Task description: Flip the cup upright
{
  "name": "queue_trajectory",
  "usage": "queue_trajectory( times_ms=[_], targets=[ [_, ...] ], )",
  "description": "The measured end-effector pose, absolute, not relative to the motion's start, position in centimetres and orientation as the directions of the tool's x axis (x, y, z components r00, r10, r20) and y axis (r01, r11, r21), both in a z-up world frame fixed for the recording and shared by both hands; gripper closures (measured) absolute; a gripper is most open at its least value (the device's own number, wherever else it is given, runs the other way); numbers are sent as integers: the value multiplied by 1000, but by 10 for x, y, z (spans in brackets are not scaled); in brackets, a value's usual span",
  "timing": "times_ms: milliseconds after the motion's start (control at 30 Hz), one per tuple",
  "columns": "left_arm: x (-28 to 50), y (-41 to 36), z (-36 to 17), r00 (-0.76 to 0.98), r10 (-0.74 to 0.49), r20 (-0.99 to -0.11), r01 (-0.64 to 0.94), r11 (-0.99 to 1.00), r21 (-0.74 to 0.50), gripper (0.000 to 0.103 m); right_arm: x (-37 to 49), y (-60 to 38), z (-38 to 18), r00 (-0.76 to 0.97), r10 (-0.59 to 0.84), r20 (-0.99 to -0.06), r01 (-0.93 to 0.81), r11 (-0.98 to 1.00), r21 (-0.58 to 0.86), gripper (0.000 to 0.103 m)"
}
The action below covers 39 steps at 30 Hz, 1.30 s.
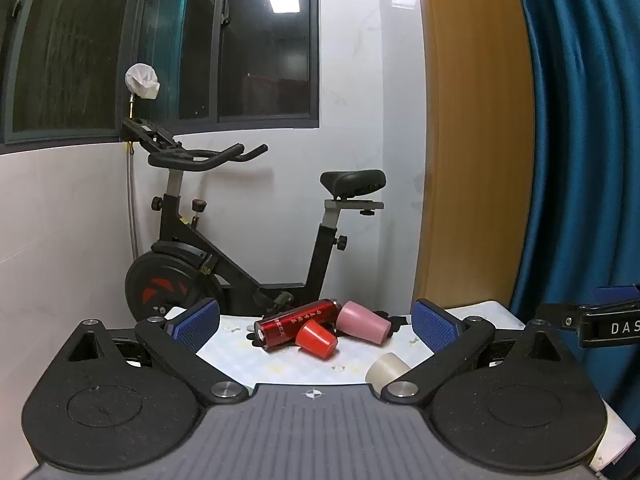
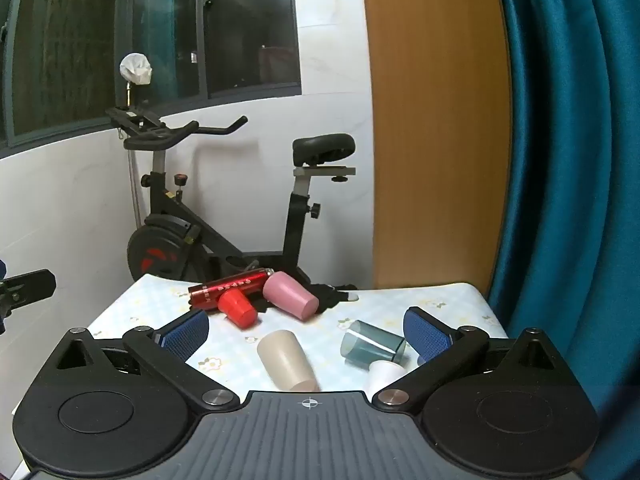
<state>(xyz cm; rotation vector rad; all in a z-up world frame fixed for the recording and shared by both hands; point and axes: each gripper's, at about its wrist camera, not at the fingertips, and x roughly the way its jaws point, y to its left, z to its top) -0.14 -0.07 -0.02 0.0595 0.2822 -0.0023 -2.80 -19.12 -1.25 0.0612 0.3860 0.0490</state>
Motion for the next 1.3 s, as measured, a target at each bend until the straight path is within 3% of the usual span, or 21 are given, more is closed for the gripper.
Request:
queue_trajectory(
  times_ms=[1300],
  targets=[
    [-3,5,11,968,-4,-251,12,999,32,0,-15,-201,-4,926,43,-375,-23,998,56,0]
  ],
)
